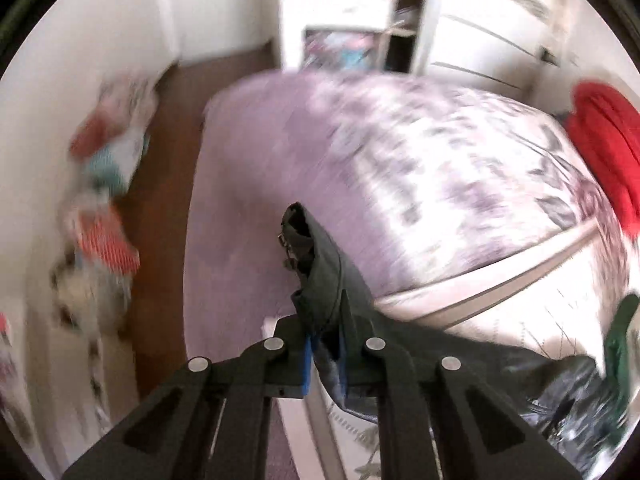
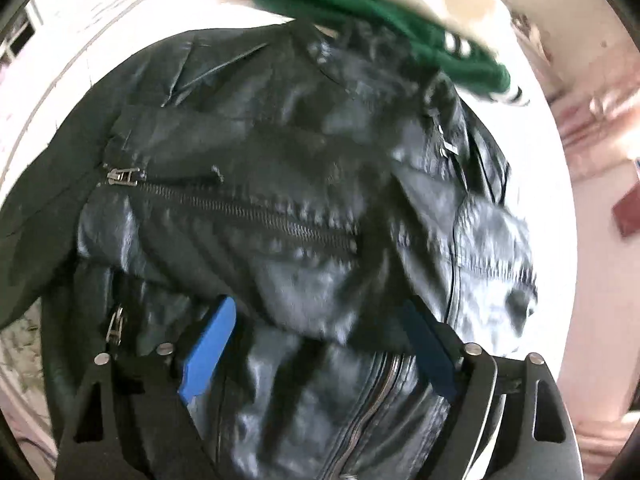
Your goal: Fold large clothes
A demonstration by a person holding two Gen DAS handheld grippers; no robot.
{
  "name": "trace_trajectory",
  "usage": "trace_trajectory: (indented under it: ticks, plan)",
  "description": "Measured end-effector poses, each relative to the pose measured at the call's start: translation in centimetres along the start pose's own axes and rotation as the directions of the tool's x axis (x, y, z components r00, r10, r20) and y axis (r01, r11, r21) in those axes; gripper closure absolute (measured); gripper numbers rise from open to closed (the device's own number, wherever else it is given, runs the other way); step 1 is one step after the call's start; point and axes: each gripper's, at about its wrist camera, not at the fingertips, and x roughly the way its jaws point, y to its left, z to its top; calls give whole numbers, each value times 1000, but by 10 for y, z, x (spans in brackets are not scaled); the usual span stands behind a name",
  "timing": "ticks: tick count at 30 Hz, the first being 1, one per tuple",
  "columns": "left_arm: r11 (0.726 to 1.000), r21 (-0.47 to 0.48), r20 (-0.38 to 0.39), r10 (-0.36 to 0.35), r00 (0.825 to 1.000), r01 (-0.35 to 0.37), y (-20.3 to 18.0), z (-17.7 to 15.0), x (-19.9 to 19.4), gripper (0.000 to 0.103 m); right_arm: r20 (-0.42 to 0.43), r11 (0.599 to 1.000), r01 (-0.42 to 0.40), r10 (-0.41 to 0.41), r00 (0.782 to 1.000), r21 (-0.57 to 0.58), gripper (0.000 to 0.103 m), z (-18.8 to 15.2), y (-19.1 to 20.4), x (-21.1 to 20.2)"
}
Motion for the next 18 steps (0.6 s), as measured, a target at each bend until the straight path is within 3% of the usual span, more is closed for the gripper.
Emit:
trace_trajectory:
  ticks: [4,7,9,11,14,18]
  plan:
    - [978,209,125,-52,991,25,-58,11,-38,97,13,1000,-11,11,1000,-16,16,1,14,11]
    - [933,358,186,-120,975,47,-107,1,-69,97,11,1000,-24,24,1000,11,16,2,5,17]
    - [886,461,218,-177,960,59,-143,-17,-91,97,9,998,-40,40,999,45,16,8,-13,30]
    - [826,556,210,-252,945,97,-181,-41,-112,97,6,994,-61,60,998,89,16,7,-36,33]
    - [731,654,134,-364,922,193,-232,-85,-139,97,-10,980,-83,86,996,181,16,-5,-84,34]
    - [556,762,-25,-485,874,331,-302,-165,-174,97,-40,937,-115,135,990,331,16,-31,-151,38]
